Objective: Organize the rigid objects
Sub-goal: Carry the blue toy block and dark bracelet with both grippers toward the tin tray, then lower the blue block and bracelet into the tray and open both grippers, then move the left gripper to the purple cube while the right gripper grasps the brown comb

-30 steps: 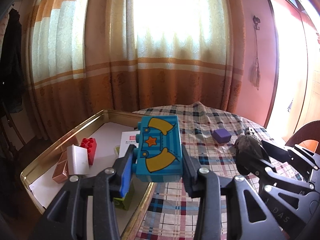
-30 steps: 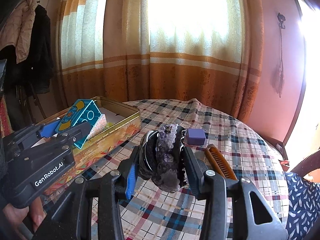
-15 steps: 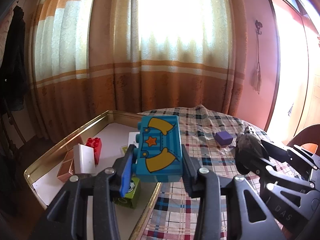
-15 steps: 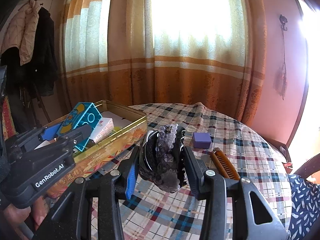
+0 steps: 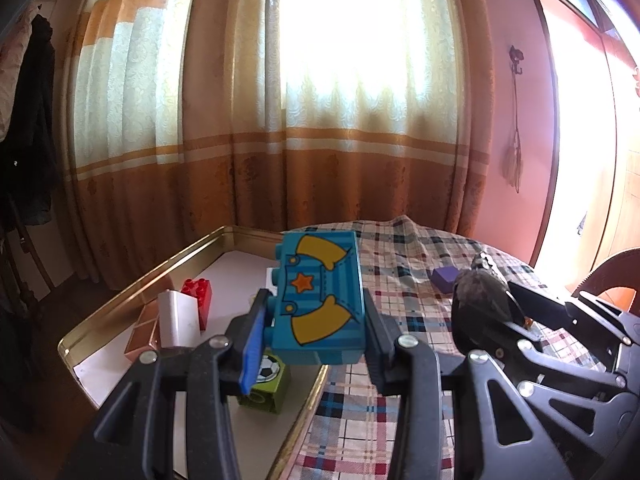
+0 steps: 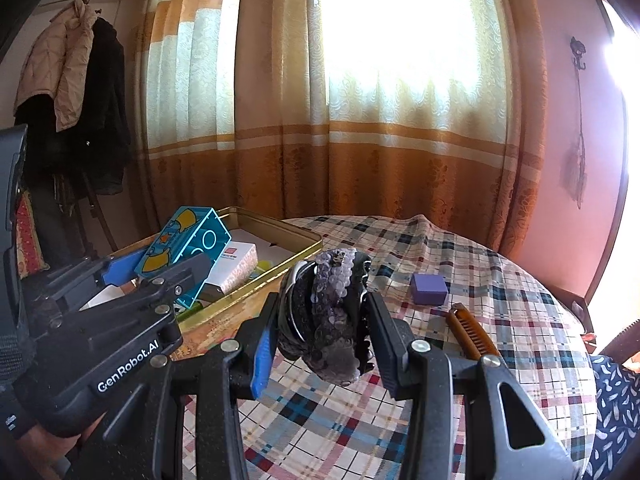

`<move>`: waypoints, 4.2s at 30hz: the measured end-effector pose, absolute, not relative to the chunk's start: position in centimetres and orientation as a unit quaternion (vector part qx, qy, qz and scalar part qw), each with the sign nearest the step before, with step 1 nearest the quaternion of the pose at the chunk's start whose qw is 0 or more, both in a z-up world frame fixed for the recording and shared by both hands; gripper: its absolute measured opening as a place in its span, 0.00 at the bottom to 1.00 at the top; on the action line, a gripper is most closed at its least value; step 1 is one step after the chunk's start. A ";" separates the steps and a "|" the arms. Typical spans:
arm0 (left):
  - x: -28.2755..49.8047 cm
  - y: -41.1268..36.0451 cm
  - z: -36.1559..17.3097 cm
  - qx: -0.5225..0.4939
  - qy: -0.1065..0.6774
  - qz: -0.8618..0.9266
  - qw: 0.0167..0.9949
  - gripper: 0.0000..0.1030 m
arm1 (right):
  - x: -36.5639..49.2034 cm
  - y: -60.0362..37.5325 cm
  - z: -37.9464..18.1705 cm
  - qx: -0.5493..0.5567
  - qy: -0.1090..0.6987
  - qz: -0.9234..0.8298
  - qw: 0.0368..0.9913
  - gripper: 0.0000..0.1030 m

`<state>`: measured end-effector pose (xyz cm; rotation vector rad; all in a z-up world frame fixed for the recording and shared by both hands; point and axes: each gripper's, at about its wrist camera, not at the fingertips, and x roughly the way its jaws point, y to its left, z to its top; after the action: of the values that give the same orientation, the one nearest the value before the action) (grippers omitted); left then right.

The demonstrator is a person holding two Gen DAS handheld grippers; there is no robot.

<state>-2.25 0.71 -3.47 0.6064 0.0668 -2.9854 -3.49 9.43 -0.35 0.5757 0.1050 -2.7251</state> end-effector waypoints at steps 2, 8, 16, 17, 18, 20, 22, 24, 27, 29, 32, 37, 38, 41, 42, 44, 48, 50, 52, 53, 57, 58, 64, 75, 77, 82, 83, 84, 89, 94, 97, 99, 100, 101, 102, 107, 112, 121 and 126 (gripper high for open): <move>-2.2 0.5 -3.4 0.198 0.024 -0.979 0.050 0.40 | -3.4 9.3 -0.4 0.203 0.039 -0.962 0.179 0.44; -1.9 0.0 -3.2 0.196 0.030 -0.979 0.047 0.40 | -3.0 8.7 -0.4 0.201 0.041 -0.961 0.186 0.44; -1.8 -0.3 -3.0 0.197 0.035 -0.979 0.048 0.40 | -2.8 8.5 -0.4 0.202 0.039 -0.960 0.189 0.44; -1.8 -0.2 -2.9 0.197 0.034 -0.979 0.048 0.40 | -2.7 8.4 -0.5 0.202 0.038 -0.960 0.189 0.44; -1.8 -0.3 -3.0 0.197 0.034 -0.979 0.047 0.40 | -2.7 8.4 -0.5 0.203 0.039 -0.960 0.189 0.44; -1.7 -0.3 -3.0 0.197 0.035 -0.979 0.047 0.40 | -2.7 8.4 -0.5 0.203 0.038 -0.960 0.188 0.44; -1.7 -0.3 -3.0 0.198 0.035 -0.978 0.045 0.40 | -2.8 8.4 -0.4 0.204 0.037 -0.960 0.188 0.44; -1.7 -0.4 -2.9 0.198 0.036 -0.978 0.044 0.40 | -2.8 8.1 -0.4 0.205 0.036 -0.960 0.189 0.44; -1.6 -0.7 -2.6 0.198 0.038 -0.979 0.041 0.40 | -3.0 7.8 -0.2 0.202 0.038 -0.960 0.190 0.44; -1.5 -1.1 -2.3 0.197 0.043 -0.979 0.043 0.40 | -3.2 7.5 0.0 0.203 0.037 -0.959 0.192 0.44; -1.3 -1.6 -1.9 0.196 0.044 -0.978 0.048 0.40 | -3.6 7.1 0.3 0.205 0.040 -0.958 0.195 0.44; -1.5 -2.8 -1.4 0.201 0.049 -0.977 0.052 0.40 | -4.0 6.0 1.1 0.203 0.047 -0.956 0.204 0.44; -1.5 -3.1 -1.4 0.201 0.050 -0.977 0.054 0.40 | -4.0 5.8 1.2 0.203 0.048 -0.956 0.206 0.44; -1.5 -3.6 -1.2 0.205 0.051 -0.976 0.060 0.40 | -4.6 5.0 1.7 0.204 0.048 -0.954 0.215 0.44; -1.5 -3.9 -1.2 0.206 0.052 -0.975 0.063 0.40 | -4.7 4.8 1.8 0.204 0.048 -0.953 0.217 0.44; -1.6 -4.7 -1.1 0.207 0.056 -0.974 0.072 0.40 | -5.1 4.2 2.1 0.204 0.049 -0.952 0.223 0.44; -1.7 -6.6 -0.6 0.210 0.061 -0.972 0.090 0.40 | -5.7 3.1 3.0 0.204 0.051 -0.949 0.234 0.44; -1.9 -7.7 -0.4 0.213 0.063 -0.970 0.101 0.40 | -6.1 2.1 3.5 0.208 0.054 -0.946 0.244 0.44; -2.3 -8.9 -0.5 0.222 0.068 -0.966 0.112 0.40 | -6.3 1.2 3.7 0.209 0.058 -0.943 0.252 0.44; -2.5 -9.6 -0.5 0.227 0.071 -0.964 0.118 0.40 | -6.5 0.6 3.8 0.212 0.060 -0.941 0.258 0.44; -3.6 -12.2 -1.5 0.263 0.079 -0.951 0.142 0.40 | -6.7 -1.8 3.4 0.230 0.070 -0.930 0.278 0.44; -3.8 -12.6 -1.8 0.269 0.080 -0.949 0.145 0.40 | -6.8 -2.3 3.2 0.235 0.072 -0.927 0.282 0.44; -4.6 -14.1 -2.6 0.297 0.081 -0.938 0.159 0.40 | -6.9 -5.0 1.5 0.260 0.095 -0.913 0.301 0.44; -5.4 -14.1 -3.4 0.315 0.077 -0.932 0.163 0.45 | -6.8 -6.6 -0.1 0.277 0.110 -0.897 0.328 0.47; -5.3 -14.1 -3.2 0.312 0.079 -0.932 0.166 0.52 | -6.5 -6.5 0.0 0.271 0.108 -0.898 0.330 0.52; -4.7 -14.1 -2.4 0.295 0.083 -0.936 0.172 0.75 | -6.3 -5.2 0.4 0.265 0.100 -0.902 0.326 0.61; -4.5 -14.1 -2.2 0.292 0.085 -0.937 0.174 0.76 | -6.2 -4.7 0.5 0.264 0.096 -0.903 0.324 0.61; -4.4 -14.0 -2.1 0.289 0.087 -0.937 0.174 0.76 | -6.1 -4.2 0.6 0.262 0.095 -0.904 0.323 0.61; -3.8 -12.6 -1.4 0.280 0.090 -0.943 0.158 0.76 | -5.5 -0.6 0.8 0.258 0.086 -0.914 0.300 0.61; -4.2 -8.1 -1.1 0.287 0.063 -0.949 0.113 0.81 | -6.0 4.4 0.5 0.266 0.067 -0.926 0.258 0.62; -4.2 -4.6 -0.5 0.280 0.038 -0.956 0.084 0.92 | -7.1 7.7 0.0 0.280 0.059 -0.933 0.217 0.61; -4.5 -2.5 -0.2 0.279 0.026 -0.958 0.064 0.94 | -8.2 9.7 -0.3 0.290 0.048 -0.937 0.186 0.61; -4.7 -1.5 -0.1 0.282 0.022 -0.958 0.050 0.94 | -8.7 11.1 -0.5 0.297 0.043 -0.939 0.167 0.61; -5.2 -0.3 -0.1 0.285 0.019 -0.958 0.033 0.94 | -9.6 12.4 -0.8 0.306 0.041 -0.940 0.144 0.61; -5.5 0.4 -0.2 0.289 0.019 -0.957 0.023 0.97 | -10.2 13.4 -1.0 0.313 0.039 -0.941 0.126 0.61; -9.5 4.4 -2.0 0.336 0.002 -0.942 0.000 0.98 | -13.6 17.8 -2.6 0.358 0.021 -0.931 0.075 0.61; -13.1 6.2 -3.9 0.381 0.009 -0.925 0.004 0.98 | -15.6 18.8 -3.9 0.392 0.029 -0.917 0.062 0.61; -14.7 7.3 -3.9 0.388 -0.003 -0.922 0.017 0.98 | -17.3 19.2 -6.1 0.445 0.018 -0.891 0.084 0.52; -16.2 8.7 -4.0 0.393 -0.012 -0.919 0.017 0.98 | -17.7 19.9 -6.0 0.442 0.003 -0.894 0.076 0.26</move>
<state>-16.16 8.75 -4.03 1.2228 -0.0379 -2.8563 -17.66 19.94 -6.02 1.3246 0.0076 -2.6799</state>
